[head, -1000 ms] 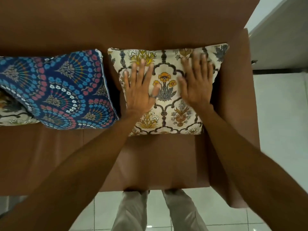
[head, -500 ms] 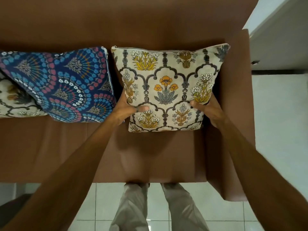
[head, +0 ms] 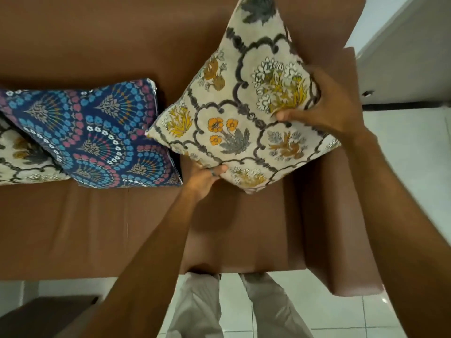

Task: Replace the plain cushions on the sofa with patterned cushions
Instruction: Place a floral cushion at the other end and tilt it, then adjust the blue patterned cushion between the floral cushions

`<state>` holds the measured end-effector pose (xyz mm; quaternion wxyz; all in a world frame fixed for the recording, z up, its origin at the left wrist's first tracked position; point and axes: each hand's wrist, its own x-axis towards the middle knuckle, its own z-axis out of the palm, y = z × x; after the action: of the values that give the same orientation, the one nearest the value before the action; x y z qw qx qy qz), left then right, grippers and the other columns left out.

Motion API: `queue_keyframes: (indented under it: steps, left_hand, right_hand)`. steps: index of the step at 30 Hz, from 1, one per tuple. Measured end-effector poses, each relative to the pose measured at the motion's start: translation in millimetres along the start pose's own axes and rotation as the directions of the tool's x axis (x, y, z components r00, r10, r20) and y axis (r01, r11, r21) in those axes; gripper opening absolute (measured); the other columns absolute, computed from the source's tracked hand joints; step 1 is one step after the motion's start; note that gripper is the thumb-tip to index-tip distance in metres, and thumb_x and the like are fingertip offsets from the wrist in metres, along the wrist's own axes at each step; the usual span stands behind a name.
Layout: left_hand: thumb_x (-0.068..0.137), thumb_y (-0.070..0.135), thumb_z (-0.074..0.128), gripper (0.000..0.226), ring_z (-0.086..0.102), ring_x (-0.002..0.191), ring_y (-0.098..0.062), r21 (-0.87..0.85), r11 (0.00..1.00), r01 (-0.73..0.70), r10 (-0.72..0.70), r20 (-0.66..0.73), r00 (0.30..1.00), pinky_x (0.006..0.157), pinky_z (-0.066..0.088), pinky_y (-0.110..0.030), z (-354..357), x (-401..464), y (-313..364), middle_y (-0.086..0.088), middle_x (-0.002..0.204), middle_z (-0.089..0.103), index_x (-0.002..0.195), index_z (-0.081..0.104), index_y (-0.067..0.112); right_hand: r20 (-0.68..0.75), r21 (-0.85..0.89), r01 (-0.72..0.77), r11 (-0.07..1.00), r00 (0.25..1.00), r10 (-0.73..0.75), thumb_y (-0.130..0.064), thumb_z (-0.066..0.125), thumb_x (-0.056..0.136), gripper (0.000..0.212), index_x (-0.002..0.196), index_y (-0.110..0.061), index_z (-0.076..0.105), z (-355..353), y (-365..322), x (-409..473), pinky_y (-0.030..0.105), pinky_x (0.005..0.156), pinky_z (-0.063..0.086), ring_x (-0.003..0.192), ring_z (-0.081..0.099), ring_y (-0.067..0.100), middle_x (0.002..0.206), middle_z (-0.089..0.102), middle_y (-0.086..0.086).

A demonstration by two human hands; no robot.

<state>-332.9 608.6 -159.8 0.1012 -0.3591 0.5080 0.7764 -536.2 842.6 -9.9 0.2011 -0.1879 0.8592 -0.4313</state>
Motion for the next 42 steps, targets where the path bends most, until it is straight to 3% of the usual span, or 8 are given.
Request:
queue_keyframes:
  steps: [4, 11, 15, 18, 24, 32, 37, 42]
  left_hand:
    - [0.087, -0.014, 0.071, 0.054, 0.076, 0.101, -0.01, -0.006, 1.0, 0.022, -0.022, 0.025, 0.999, 0.078, 0.067, -0.033, 8.7, 30.7, -12.7, 0.018, 0.1, 0.082, 0.117, 0.064, 0.03]
    - [0.068, -0.017, 0.086, 0.111, 0.052, 0.141, -0.026, -0.094, 0.992, -0.079, 0.058, -0.216, 0.975, 0.106, 0.058, -0.046, -13.9, -4.6, -2.2, -0.01, 0.152, 0.051, 0.153, 0.033, 0.031]
    - [0.069, -0.006, 0.091, 0.103, 0.043, 0.138, -0.013, 0.339, 0.923, -0.183, 0.341, -0.496, 0.799, 0.108, 0.052, -0.034, -80.2, -59.5, 7.1, -0.014, 0.155, 0.042, 0.155, 0.039, 0.01]
    - [0.063, 0.011, 0.099, 0.11, 0.041, 0.144, -0.025, 0.587, 0.79, -0.179, 0.563, -0.577, 0.591, 0.116, 0.046, -0.051, -176.0, -81.6, 28.9, -0.019, 0.155, 0.039, 0.155, 0.038, 0.007]
    - [0.049, 0.029, 0.106, 0.156, 0.03, 0.155, -0.025, 0.578, 0.812, -0.077, 0.357, -0.389, 0.849, 0.124, 0.037, -0.049, -357.1, -46.0, 137.2, -0.007, 0.17, 0.025, 0.166, 0.003, 0.019]
    - [0.057, 0.011, 0.102, 0.126, 0.061, 0.136, -0.022, 0.329, 0.929, -0.17, 0.213, -0.098, 0.972, 0.095, 0.063, -0.047, -406.6, -60.5, 146.0, 0.0, 0.15, 0.06, 0.159, 0.029, 0.03]
    - [0.081, -0.014, 0.074, 0.089, 0.065, 0.124, -0.034, 0.046, 0.998, -0.031, 0.038, -0.17, 0.985, 0.081, 0.062, -0.048, -400.1, -73.4, 106.0, 0.002, 0.13, 0.064, 0.146, 0.036, 0.034]
    - [0.088, -0.015, 0.068, 0.085, 0.064, 0.124, -0.026, -0.094, 0.995, -0.045, 0.025, -0.2, 0.98, 0.069, 0.065, -0.046, -399.8, -34.9, 101.3, 0.006, 0.131, 0.061, 0.142, 0.035, 0.041]
  right_hand:
    - [-0.038, -0.074, -0.049, 0.996, 0.998, 0.047, -0.062, 0.095, 0.066, 0.109, 0.155, -0.02, 0.049, 1.7, 17.1, 9.6, 0.0, 0.099, 0.045, 0.122, 0.06, -0.015, 0.145, 0.063, -0.012]
    - [-0.547, -0.311, 0.129, 0.941, 0.786, -0.289, -0.05, 0.083, 0.09, 0.093, 0.146, 0.015, 0.047, 98.5, -7.5, -62.8, 0.058, 0.122, 0.04, 0.142, 0.051, 0.043, 0.15, 0.051, 0.028]
    - [-0.15, -0.06, 0.047, 0.997, 0.987, -0.056, -0.03, 0.073, 0.101, 0.037, 0.13, -0.01, 0.067, 210.7, -45.5, -91.0, 0.048, 0.108, 0.052, 0.119, 0.063, 0.018, 0.129, 0.071, 0.009]
    - [0.265, 0.126, -0.247, 0.961, 0.942, 0.208, -0.038, 0.079, 0.096, 0.082, 0.163, -0.018, 0.037, 282.3, -78.2, -65.3, 0.046, 0.121, 0.046, 0.147, 0.045, 0.014, 0.166, 0.045, 0.005]
    - [0.256, 0.513, -0.486, 0.708, 0.874, 0.414, -0.027, 0.099, 0.073, 0.124, 0.168, -0.027, 0.02, 387.9, -112.1, 10.5, 0.057, 0.122, 0.046, 0.156, 0.043, 0.029, 0.171, 0.04, 0.004]
    - [-0.047, 0.388, -0.212, 0.897, 0.967, 0.249, -0.053, 0.093, 0.071, 0.107, 0.158, -0.034, 0.034, 380.9, -158.0, -32.2, 0.01, 0.105, 0.051, 0.121, 0.056, -0.023, 0.142, 0.051, -0.039]
    - [-0.047, 0.131, -0.026, 0.991, 0.998, 0.032, -0.059, 0.091, 0.072, 0.114, 0.164, -0.023, 0.032, 348.2, -213.0, -22.0, 0.052, 0.119, 0.049, 0.144, 0.057, 0.021, 0.158, 0.055, -0.004]
    - [-0.024, -0.027, -0.048, 0.998, 0.999, 0.048, -0.055, 0.091, 0.077, 0.115, 0.167, -0.021, 0.027, 348.9, -221.3, 15.3, 0.062, 0.124, 0.037, 0.146, 0.054, 0.032, 0.16, 0.055, 0.003]
